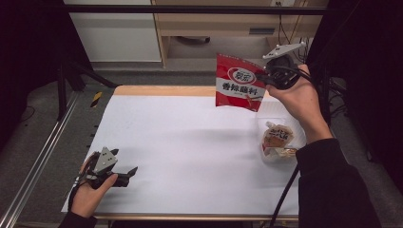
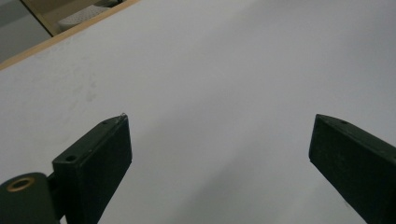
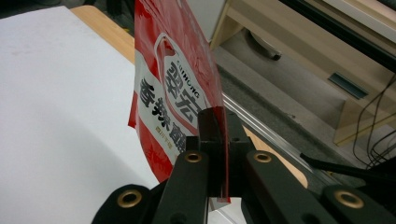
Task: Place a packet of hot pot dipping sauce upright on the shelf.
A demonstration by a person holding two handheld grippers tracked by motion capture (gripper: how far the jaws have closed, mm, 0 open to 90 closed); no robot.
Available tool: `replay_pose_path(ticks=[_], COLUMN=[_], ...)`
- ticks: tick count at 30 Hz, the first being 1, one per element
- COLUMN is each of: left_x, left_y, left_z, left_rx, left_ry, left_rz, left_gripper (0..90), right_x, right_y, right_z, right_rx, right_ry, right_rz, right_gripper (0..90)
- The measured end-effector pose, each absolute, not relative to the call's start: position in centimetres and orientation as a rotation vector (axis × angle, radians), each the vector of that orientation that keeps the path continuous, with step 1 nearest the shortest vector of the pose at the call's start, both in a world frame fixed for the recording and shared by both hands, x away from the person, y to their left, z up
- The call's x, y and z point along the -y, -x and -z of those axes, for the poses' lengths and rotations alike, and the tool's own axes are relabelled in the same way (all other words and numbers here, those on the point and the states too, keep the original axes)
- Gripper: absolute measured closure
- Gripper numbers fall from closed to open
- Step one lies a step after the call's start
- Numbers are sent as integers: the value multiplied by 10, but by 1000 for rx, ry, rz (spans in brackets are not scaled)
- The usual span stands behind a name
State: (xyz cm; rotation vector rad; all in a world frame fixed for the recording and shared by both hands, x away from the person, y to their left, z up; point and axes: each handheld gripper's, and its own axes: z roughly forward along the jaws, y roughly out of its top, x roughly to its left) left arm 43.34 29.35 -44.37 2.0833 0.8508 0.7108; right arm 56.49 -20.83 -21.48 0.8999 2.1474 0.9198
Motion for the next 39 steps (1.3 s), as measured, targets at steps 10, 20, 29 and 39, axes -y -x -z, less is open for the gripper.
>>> replay_pose_path(ticks=[10,20,29,39], left_x=[-293,-291,-290,-290], left_y=[-434,-435,-434,-434], left_z=[444,445,445,446], left_rx=[-844,-843,-842,-837], left_ry=[-2098,-2108,-2111,-2113], left_rz=[-715,-715,-718,-718], left_gripper=[58,58,58,57], right_x=[234,263,287,310], right_y=[-564,-561,-557,-548], right_z=[217,234,247,252], right_rx=[-2106,-2089,-2067,-2049], right_ry=[-961,-1040,-1110,-1159], right_rz=[-895,-858,-836,-819], right_gripper=[898,898,898,897])
